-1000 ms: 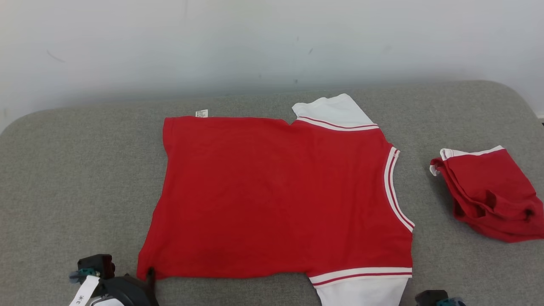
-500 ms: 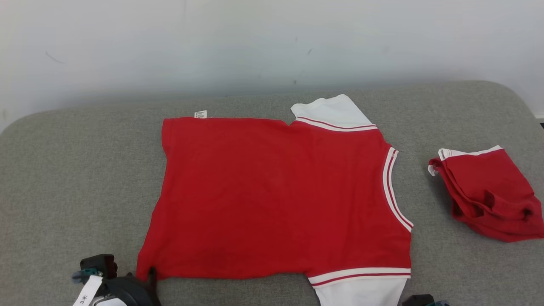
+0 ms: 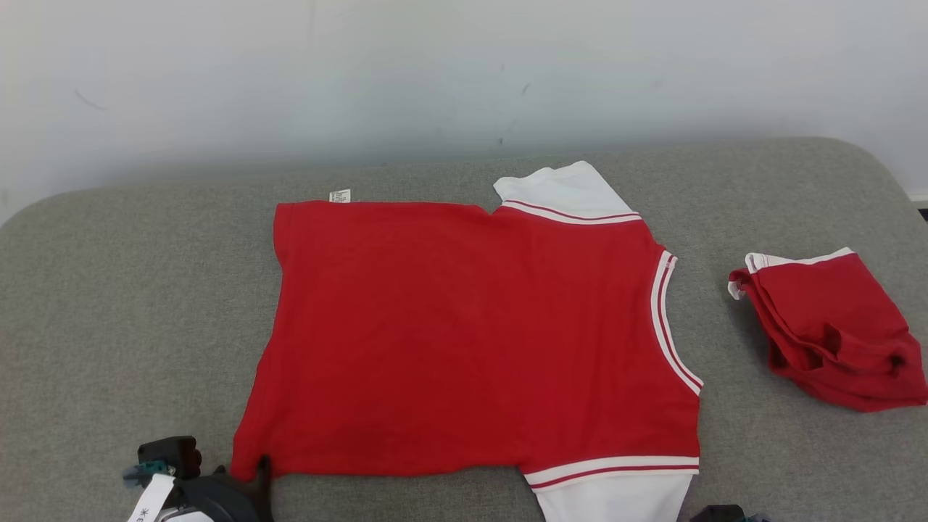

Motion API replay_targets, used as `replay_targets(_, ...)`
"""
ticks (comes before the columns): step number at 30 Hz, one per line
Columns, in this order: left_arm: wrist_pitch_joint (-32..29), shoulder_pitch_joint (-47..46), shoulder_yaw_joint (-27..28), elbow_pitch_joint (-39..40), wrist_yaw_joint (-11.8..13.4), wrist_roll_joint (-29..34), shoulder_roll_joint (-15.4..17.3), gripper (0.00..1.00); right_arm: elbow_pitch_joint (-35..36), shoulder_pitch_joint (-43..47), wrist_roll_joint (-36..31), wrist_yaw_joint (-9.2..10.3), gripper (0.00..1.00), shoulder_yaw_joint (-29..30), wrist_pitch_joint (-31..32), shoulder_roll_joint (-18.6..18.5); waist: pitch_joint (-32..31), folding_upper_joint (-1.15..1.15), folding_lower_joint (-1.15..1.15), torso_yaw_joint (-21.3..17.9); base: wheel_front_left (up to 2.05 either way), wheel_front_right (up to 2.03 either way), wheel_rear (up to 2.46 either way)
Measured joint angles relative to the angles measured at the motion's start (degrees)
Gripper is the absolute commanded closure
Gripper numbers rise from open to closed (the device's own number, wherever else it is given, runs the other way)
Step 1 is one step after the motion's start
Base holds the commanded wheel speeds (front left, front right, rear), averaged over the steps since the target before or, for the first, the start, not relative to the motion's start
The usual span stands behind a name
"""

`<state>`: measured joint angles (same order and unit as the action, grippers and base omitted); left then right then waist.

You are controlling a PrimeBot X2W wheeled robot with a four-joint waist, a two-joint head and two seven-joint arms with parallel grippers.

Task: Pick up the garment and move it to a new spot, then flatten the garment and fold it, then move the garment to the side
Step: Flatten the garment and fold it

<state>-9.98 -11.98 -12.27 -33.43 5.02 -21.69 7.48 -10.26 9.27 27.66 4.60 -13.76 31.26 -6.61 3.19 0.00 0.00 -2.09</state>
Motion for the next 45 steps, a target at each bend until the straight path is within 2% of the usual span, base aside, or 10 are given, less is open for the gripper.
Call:
replay_targets(3,0.0,0.1,0.0,0.0,-0.1,0.0,0.2,0.05,0.2,0.4,0.0,0.23,0.74,0.2,0.0,0.0,0.0,0.00,0.00,0.1,0.00,0.00,0.00)
replay_targets(5,0.0,0.2,0.0,0.1,-0.5,0.0,0.4,0.09,0.4,0.8,0.0,0.44,0.92,0.2,0.1,0.0,0.1,0.00,0.00,0.2,0.00,0.00,0.00)
replay_targets(6,0.0,0.3,-0.1,0.1,-0.5,0.0,0.4,0.20,0.4,0.9,0.0,0.45,1.00,0.2,0.1,0.0,0.1,0.00,0.00,0.2,0.00,0.00,0.00)
replay_targets(7,0.0,0.3,-0.2,0.1,-0.5,0.0,0.5,0.45,0.4,0.9,0.0,0.45,1.00,0.2,0.3,0.0,0.1,0.00,0.00,0.3,0.00,0.00,0.00)
replay_targets(8,0.0,0.3,-0.2,0.1,-0.6,0.0,0.6,0.65,0.5,0.9,0.0,0.46,1.00,0.2,0.5,-0.1,0.1,0.00,0.00,0.4,0.00,0.00,0.00)
replay_targets(9,0.0,0.4,-0.3,0.2,-0.6,0.0,0.7,1.00,0.7,0.9,0.0,0.46,1.00,0.2,0.6,-0.1,0.1,0.00,0.00,0.5,0.00,0.00,0.00)
replay_targets(18,0.2,0.4,-0.5,0.9,-1.3,-0.6,0.0,1.00,2.7,1.4,1.4,0.40,1.00,0.9,0.4,0.1,0.1,0.00,0.00,0.9,0.00,0.00,0.00)
replay_targets(23,1.9,0.2,0.7,2.5,-1.5,-1.2,0.0,1.00,8.0,1.5,6.9,-1.56,1.00,3.9,-1.6,1.1,0.1,0.00,0.00,0.8,0.00,0.00,0.00)
replay_targets(33,3.4,-0.7,0.9,5.7,-1.5,-1.3,0.0,1.00,17.9,1.3,11.5,-3.83,1.00,9.1,-4.1,0.4,0.2,0.00,0.00,0.5,0.00,0.00,0.00)
replay_targets(45,2.0,-4.0,0.5,5.8,-0.6,0.1,1.3,1.00,18.8,-12.4,9.8,-4.36,1.00,10.6,-4.1,-2.8,1.2,0.00,0.00,-0.3,0.00,0.00,0.00)
